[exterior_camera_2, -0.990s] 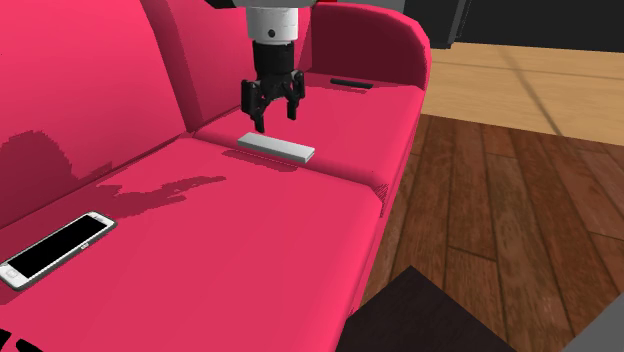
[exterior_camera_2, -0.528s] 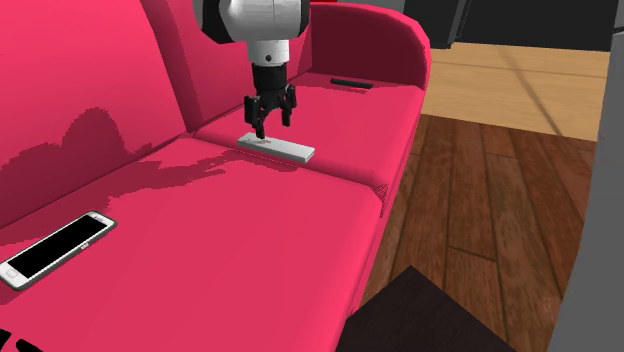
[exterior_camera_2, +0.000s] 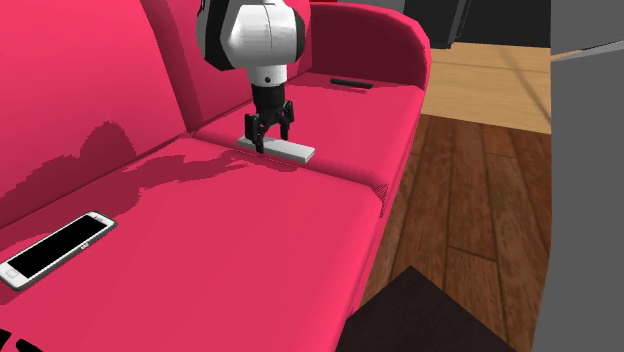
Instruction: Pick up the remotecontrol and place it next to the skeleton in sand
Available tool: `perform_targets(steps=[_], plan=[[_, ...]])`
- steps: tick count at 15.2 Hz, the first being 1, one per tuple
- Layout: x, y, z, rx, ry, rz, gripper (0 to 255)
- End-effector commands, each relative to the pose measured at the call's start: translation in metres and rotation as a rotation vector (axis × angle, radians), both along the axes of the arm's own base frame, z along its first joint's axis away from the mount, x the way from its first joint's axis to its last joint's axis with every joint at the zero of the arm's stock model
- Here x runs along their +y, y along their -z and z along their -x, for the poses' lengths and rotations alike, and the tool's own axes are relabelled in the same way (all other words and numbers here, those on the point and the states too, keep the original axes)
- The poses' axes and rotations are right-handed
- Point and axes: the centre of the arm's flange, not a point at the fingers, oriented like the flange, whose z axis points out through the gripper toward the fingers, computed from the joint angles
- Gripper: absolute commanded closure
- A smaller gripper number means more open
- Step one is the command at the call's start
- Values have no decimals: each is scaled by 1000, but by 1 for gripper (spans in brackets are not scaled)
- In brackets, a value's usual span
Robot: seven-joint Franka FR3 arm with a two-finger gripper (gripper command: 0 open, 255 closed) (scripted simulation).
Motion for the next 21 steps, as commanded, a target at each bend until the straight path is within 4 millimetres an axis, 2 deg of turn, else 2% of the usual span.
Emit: perform_targets(steps=[1, 8, 9, 18, 21], plan=[[-1, 5, 1, 0, 0, 0, 0], [-1, 5, 1, 0, 0, 0, 0], [-1, 5, 1, 0, 0, 0, 255], [-1, 5, 1, 0, 0, 0, 255], [-1, -11, 1, 0, 0, 0, 255]])
